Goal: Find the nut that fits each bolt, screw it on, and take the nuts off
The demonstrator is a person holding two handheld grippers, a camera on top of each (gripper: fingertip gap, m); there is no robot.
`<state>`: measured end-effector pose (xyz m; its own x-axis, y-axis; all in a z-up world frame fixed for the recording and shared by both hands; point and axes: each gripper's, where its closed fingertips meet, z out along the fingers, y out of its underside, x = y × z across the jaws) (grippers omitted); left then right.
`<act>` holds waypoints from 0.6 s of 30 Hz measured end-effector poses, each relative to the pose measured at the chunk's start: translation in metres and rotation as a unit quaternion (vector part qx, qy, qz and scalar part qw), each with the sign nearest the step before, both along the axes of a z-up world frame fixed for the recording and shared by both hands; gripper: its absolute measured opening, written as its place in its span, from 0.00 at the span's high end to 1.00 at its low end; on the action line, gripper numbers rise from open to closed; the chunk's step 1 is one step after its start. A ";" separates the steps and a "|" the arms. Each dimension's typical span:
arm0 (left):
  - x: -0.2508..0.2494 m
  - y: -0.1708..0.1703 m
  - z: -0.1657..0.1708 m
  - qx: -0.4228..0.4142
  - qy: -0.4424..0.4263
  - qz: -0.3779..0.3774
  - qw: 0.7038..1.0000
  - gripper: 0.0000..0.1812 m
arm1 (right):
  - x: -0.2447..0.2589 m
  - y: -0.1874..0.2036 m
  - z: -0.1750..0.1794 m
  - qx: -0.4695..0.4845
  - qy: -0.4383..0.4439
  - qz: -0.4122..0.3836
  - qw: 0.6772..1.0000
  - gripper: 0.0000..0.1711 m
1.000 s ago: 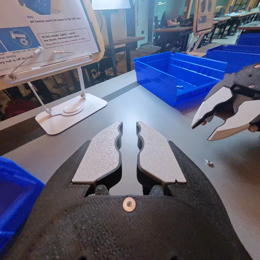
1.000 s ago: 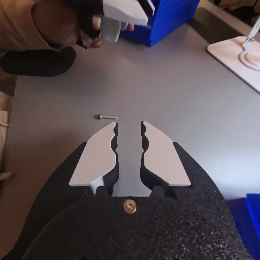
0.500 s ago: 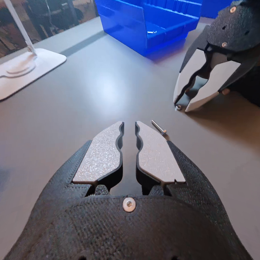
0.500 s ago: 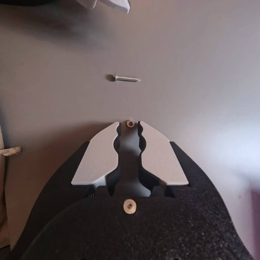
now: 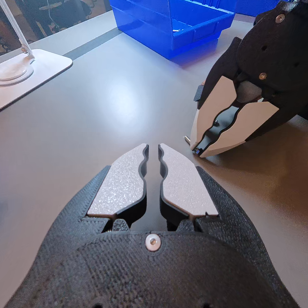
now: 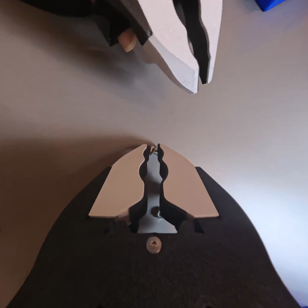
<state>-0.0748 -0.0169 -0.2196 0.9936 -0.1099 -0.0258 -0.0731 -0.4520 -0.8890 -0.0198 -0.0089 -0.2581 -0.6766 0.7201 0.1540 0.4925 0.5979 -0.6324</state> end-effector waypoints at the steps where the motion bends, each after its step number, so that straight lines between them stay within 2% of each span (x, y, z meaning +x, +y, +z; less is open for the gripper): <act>1: 0.000 0.000 -0.001 -0.001 -0.003 -0.002 1.000 0.94 | 0.000 0.000 0.000 0.011 0.010 0.009 1.000 0.93; 4: 0.005 -0.001 -0.001 -0.001 -0.045 -0.019 0.999 0.94 | -0.002 0.004 0.008 0.052 0.081 0.041 0.994 0.97; 9: 0.019 -0.002 0.005 0.004 -0.121 -0.054 0.991 0.94 | 0.007 -0.001 0.053 -0.003 0.199 0.095 0.975 0.97; 11: 0.031 -0.002 0.013 0.016 -0.184 -0.084 0.979 0.93 | 0.010 -0.003 0.071 -0.010 0.247 0.106 0.963 0.97; 13: 0.048 -0.005 0.030 0.037 -0.274 -0.134 0.952 0.92 | 0.014 -0.008 0.081 0.014 0.292 0.129 0.947 0.97; 15: 0.057 -0.006 0.049 0.057 -0.378 -0.165 0.909 0.91 | 0.019 -0.017 0.086 0.042 0.327 0.153 0.932 0.97; 18: 0.065 -0.008 0.056 0.052 -0.458 -0.194 0.866 0.90 | 0.024 -0.033 0.089 0.082 0.366 0.182 0.909 0.97</act>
<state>-0.0099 -0.0254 -0.1631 0.4911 -0.4847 0.7238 0.5565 -0.4647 -0.6887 0.0046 -0.0421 -0.1690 -0.5385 0.3955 0.7440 -0.2748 0.7523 -0.5988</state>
